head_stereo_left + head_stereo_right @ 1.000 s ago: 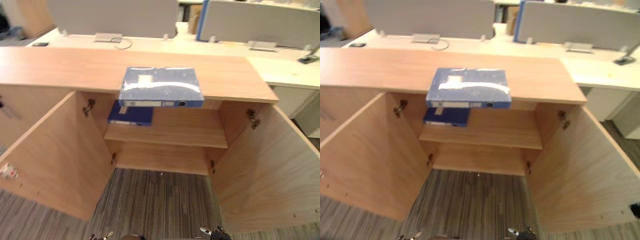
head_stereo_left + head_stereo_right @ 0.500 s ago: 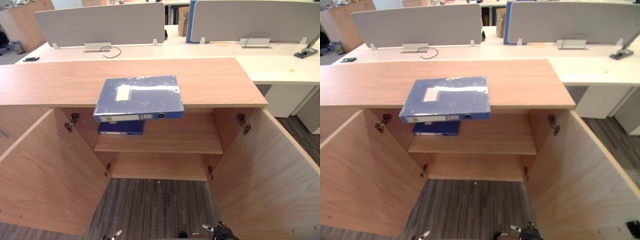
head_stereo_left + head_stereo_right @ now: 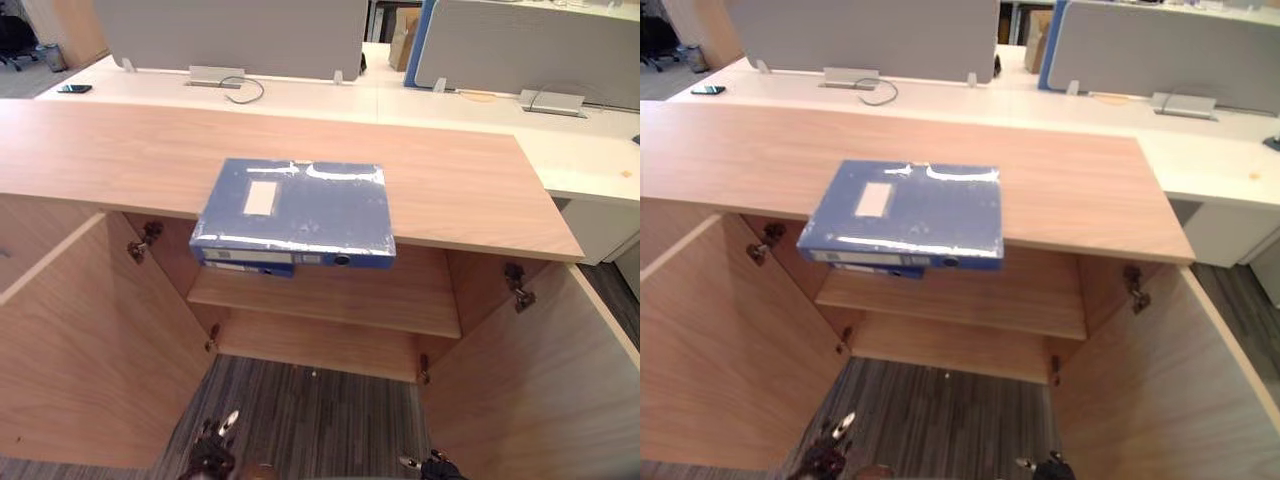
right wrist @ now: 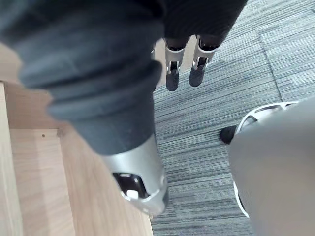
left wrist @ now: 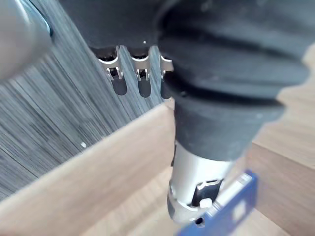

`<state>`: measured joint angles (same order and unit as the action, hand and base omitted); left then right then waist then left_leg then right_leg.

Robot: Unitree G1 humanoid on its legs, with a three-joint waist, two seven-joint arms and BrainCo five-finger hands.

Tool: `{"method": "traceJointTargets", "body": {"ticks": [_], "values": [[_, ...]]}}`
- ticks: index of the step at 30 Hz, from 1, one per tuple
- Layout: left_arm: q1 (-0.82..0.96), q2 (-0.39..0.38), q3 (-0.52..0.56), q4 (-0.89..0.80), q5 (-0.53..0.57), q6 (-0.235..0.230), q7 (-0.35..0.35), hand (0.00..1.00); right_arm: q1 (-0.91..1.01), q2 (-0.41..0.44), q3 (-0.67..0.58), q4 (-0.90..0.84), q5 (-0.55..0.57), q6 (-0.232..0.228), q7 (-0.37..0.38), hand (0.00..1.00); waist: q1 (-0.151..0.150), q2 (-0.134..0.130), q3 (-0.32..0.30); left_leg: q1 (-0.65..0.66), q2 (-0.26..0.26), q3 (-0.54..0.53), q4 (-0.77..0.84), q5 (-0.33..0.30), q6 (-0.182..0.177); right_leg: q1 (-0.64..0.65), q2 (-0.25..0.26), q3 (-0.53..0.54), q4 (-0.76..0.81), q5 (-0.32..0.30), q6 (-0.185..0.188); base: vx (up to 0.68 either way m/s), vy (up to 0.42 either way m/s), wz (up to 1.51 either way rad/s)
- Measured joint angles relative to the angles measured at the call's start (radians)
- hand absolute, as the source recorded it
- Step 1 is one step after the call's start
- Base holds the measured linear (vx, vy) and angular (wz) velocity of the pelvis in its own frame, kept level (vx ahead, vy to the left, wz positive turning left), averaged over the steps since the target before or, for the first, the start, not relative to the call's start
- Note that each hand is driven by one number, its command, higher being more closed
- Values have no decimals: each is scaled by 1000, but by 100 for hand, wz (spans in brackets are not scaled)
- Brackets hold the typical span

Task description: Walk over to the cabinet, pick up the folder, carry it to the office cabinet, place the folder inside the office cabinet, then close the office cabinet door

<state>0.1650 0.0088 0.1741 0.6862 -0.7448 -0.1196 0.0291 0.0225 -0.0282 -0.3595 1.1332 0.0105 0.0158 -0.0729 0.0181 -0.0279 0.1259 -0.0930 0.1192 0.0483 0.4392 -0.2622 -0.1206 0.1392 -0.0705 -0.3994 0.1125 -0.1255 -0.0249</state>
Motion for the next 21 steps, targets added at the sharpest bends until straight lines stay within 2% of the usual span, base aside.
{"method": "traceJointTargets", "body": {"ticks": [1,2,3,6,7,11,13,16,18,21], "values": [[11,-13,-20,-103,0,-9,22,0,3,-17,10,-4,-14,0,-3,0,-2,20,3,-23,-7,-29,-109,132,39,-1,8,11,4,-9,34,37,209,-13],[14,-10,-22,-118,1,-10,26,0,5,-14,11,-4,-17,1,-5,0,0,14,0,-18,-13,-27,-108,131,44,-1,2,20,1,-15,45,81,213,0],[28,1,-36,-227,14,-11,54,0,19,-9,35,-24,-34,4,-8,0,-3,-10,-14,2,-53,-25,-175,162,61,-14,-36,22,-3,-7,56,106,176,15],[62,0,-41,-450,81,-19,88,0,53,-4,59,-71,-36,8,-10,0,-2,-18,-20,47,-102,-11,-283,214,91,-17,-84,26,-9,2,70,93,162,9],[81,1,-35,-538,131,-31,109,0,57,-3,90,-89,-34,9,-11,0,3,-18,-21,64,-114,-2,-314,225,101,-16,-94,35,-23,13,88,35,141,-16],[88,-9,-36,-717,317,-46,196,0,74,38,156,-144,-30,6,-22,0,7,-19,-30,84,-132,8,-369,251,111,-14,-108,46,-40,24,103,22,63,-8],[89,-46,-37,-801,433,-47,268,0,91,45,166,-160,-30,2,-31,0,10,-24,-36,85,-132,9,-369,250,111,-13,-108,46,-39,26,102,0,0,0],[93,-58,-53,-902,642,-42,394,0,97,49,166,-160,-29,-3,-52,0,16,-22,-43,94,-128,14,-371,250,110,-9,-106,54,-41,26,102,-16,-4,-7],[93,-59,-52,-965,819,-22,503,0,113,51,172,-159,-29,-9,-75,0,23,-23,-69,98,-123,21,-378,251,109,-10,-103,64,-47,26,102,-22,-18,-11],[96,-59,-44,-1058,964,3,604,0,120,49,195,-159,-30,-11,-94,0,27,-24,-91,117,-119,23,-410,262,105,-3,-99,69,-47,27,103,-21,-23,-6]]}}
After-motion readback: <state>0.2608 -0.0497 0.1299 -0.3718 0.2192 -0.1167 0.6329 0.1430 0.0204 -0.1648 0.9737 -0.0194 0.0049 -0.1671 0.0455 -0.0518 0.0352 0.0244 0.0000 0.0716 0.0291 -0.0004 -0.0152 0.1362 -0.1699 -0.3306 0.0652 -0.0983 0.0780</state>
